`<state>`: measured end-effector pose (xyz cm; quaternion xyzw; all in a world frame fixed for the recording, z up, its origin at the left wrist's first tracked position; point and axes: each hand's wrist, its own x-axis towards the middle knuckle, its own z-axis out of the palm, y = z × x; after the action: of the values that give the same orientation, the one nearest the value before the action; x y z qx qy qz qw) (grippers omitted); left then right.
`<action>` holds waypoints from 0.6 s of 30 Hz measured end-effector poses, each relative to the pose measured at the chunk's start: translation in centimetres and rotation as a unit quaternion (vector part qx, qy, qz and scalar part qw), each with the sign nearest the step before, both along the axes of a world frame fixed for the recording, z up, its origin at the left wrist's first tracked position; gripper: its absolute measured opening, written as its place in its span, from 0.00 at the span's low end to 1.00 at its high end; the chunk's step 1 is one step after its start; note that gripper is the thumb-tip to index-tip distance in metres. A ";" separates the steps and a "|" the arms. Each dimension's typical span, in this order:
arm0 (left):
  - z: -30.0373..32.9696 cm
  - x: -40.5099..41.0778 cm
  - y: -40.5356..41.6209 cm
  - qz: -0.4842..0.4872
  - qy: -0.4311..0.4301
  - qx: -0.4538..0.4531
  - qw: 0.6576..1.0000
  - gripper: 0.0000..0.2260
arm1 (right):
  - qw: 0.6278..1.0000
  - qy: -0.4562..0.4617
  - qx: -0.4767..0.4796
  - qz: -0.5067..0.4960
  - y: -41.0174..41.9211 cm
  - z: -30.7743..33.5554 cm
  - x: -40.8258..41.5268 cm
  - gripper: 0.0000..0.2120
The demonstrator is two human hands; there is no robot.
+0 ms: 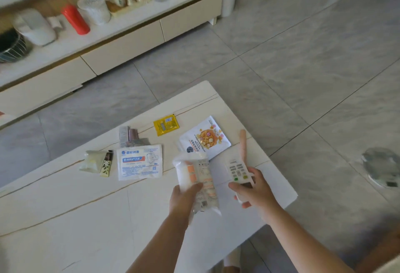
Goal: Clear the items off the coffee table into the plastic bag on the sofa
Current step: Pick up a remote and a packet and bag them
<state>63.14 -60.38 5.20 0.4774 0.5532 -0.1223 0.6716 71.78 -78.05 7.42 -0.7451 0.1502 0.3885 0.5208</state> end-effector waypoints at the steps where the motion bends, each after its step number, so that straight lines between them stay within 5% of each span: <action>1: 1.6 0.2 -0.2 -0.007 -0.008 -0.002 1.000 0.19 | 1.000 -0.008 0.005 -0.016 -0.3 1.8 -0.4 0.28; 5: 7.9 1.2 -1.5 -0.053 -0.053 -0.026 0.997 0.21 | 0.994 -0.029 0.049 -0.090 -2.1 8.1 -2.4 0.25; 12: 17.5 2.9 -5.9 -0.166 -0.124 -0.054 0.977 0.06 | 0.979 -0.054 0.078 -0.180 -7.0 16.4 -5.0 0.22; 18: 22.8 2.8 -10.9 -0.296 -0.152 -0.074 0.940 0.15 | 0.943 -0.104 0.093 -0.303 -12.4 21.6 -8.2 0.21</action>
<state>65.92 -71.29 28.04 0.5813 0.2676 -0.2818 0.7149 63.62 -90.44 29.04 -0.6487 0.2769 0.1452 0.6938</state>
